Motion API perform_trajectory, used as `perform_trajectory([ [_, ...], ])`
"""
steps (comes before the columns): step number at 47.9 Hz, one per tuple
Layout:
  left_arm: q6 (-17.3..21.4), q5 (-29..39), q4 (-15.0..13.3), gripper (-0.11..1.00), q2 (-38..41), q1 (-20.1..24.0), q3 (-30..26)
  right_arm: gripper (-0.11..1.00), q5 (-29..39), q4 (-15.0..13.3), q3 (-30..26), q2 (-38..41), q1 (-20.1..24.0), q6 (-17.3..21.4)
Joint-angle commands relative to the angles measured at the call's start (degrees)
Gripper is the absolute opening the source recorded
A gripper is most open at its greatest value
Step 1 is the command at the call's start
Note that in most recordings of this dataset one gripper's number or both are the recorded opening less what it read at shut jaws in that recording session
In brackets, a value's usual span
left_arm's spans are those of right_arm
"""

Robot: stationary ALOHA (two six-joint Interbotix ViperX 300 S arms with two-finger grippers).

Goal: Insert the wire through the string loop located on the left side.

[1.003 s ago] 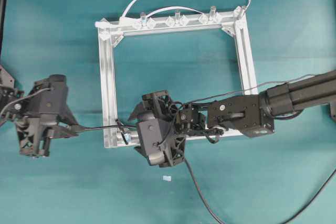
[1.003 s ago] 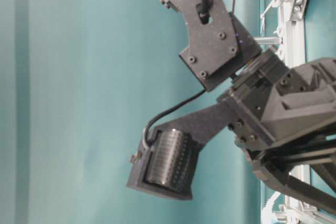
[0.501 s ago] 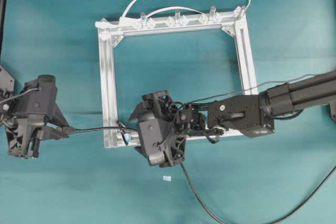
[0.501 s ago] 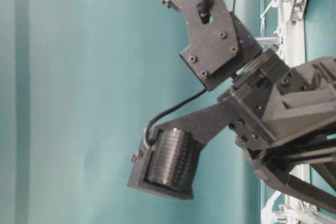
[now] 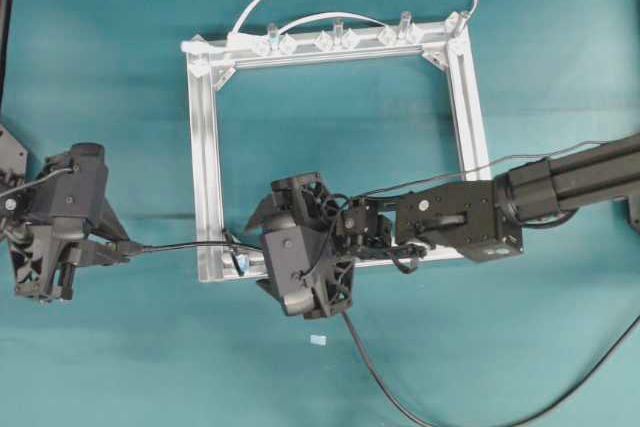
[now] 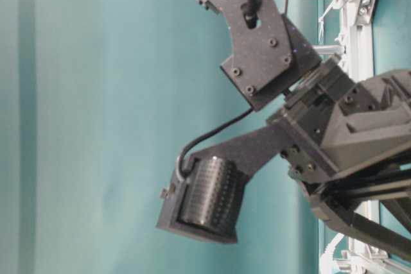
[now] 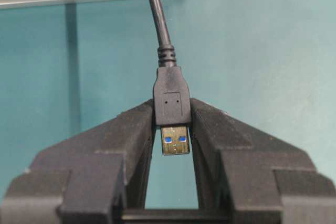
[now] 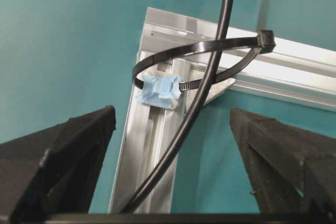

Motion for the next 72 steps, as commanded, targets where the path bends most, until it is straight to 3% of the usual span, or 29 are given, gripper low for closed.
perform_trajectory([
  [1,-0.62,-0.09,0.09,0.22,0.09,-0.26,-0.70,0.94,-0.44,-0.18,-0.53,-1.23,-0.09,0.09],
  [7,-0.26,0.00,0.18,0.25,0.09,-0.26,-0.79,0.95,-0.44,-0.18,-0.53,-1.23,-0.18,0.09],
  [14,0.00,0.79,0.62,0.67,0.09,-0.26,-0.70,0.95,-0.44,-0.18,-0.44,-1.23,-0.18,0.09],
  [17,0.00,0.97,0.62,0.78,0.09,-0.26,-0.70,0.95,-0.44,-0.18,-0.53,-1.23,-0.09,0.09],
  [22,0.00,0.97,0.53,0.67,0.09,-0.26,-0.62,0.94,-0.53,-0.18,-0.44,-1.23,-0.09,0.09],
  [35,0.35,0.97,0.88,0.68,0.00,-0.18,-0.62,0.95,-0.53,-0.18,-0.35,-1.23,-0.09,0.09],
  [50,3.78,0.97,1.58,0.68,-2.55,2.37,-1.32,0.95,-0.79,-0.18,-0.09,-3.16,-0.79,0.09],
  [72,6.50,1.93,1.49,0.68,-14.33,8.88,0.88,0.94,-7.21,0.00,7.82,-11.69,-3.43,0.18],
])
